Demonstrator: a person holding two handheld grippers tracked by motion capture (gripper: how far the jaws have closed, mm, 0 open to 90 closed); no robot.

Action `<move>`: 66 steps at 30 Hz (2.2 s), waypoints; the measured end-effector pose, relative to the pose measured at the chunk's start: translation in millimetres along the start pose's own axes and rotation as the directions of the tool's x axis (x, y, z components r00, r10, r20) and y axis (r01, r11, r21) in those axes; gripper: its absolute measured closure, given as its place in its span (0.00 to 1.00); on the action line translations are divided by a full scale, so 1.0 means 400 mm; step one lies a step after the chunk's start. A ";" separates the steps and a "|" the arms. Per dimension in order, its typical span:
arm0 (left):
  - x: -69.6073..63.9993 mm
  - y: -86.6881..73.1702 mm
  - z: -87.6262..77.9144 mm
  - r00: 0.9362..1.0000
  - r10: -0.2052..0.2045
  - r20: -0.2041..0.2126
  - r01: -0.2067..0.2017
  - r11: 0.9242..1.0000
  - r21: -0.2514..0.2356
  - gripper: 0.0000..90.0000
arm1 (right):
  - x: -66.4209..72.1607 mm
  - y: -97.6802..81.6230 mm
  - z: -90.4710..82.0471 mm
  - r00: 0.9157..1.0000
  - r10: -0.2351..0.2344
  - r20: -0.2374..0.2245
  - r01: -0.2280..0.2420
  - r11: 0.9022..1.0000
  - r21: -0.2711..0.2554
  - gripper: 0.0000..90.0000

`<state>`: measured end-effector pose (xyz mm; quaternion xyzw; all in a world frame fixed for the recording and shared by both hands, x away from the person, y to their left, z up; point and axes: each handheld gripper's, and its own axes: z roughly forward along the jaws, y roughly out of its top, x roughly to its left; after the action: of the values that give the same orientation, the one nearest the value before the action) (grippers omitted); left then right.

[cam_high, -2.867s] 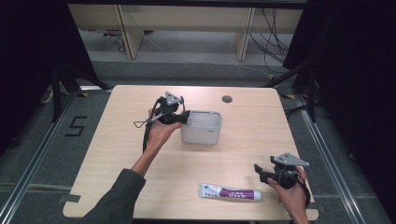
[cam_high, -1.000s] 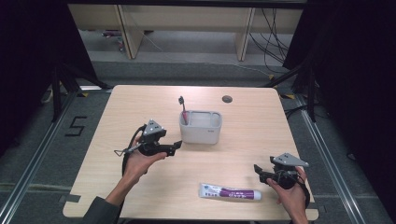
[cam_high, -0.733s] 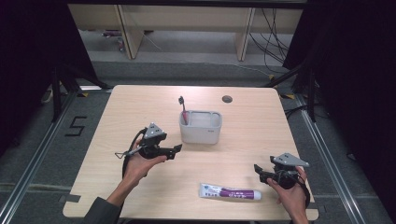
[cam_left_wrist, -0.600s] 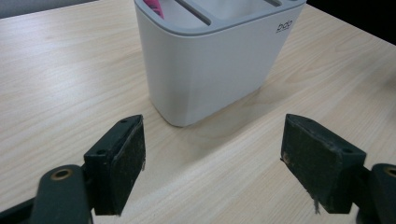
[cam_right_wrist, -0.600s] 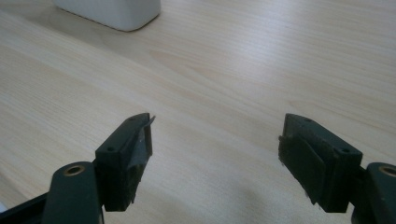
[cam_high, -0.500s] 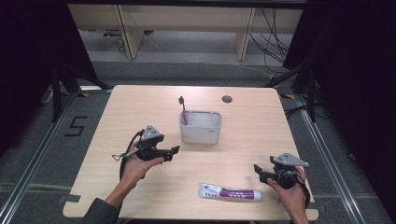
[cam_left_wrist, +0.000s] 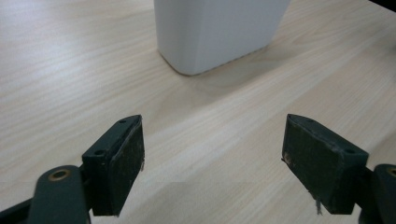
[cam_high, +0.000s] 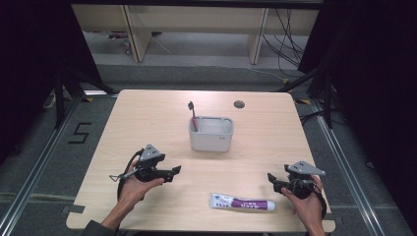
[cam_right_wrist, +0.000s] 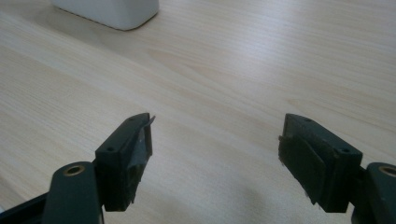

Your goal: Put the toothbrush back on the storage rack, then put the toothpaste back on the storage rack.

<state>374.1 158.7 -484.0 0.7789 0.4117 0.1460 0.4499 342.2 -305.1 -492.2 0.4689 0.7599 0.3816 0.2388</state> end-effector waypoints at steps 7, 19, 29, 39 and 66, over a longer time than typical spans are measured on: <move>-0.002 -0.032 -0.019 1.000 0.001 0.008 -0.001 1.000 0.015 0.22 | -0.006 -0.001 0.003 1.000 -0.022 0.006 0.022 1.000 0.000 0.29; -0.004 -0.090 -0.055 1.000 0.019 -0.007 -0.018 0.999 0.038 0.19 | -0.004 -0.001 0.000 1.000 -0.020 0.012 0.019 1.000 0.009 0.29; -0.031 -0.135 -0.080 0.996 0.087 -0.019 -0.085 0.992 0.097 0.19 | -0.002 -0.002 0.000 1.000 -0.028 0.014 0.028 1.000 0.003 0.29; -0.039 -0.152 -0.093 0.995 0.099 -0.015 -0.097 0.990 0.105 0.19 | 0.000 0.000 -0.004 1.000 -0.021 0.006 0.021 1.000 0.009 0.29; -0.036 -0.162 -0.087 0.994 0.105 -0.042 -0.099 0.987 0.125 0.19 | 0.227 0.066 -0.035 0.873 -0.368 -0.321 0.431 0.889 0.156 0.19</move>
<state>311.3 184.2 -515.9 0.8214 0.3900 0.1621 0.3833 305.6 -221.9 -463.1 0.2651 0.9047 0.2989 0.1480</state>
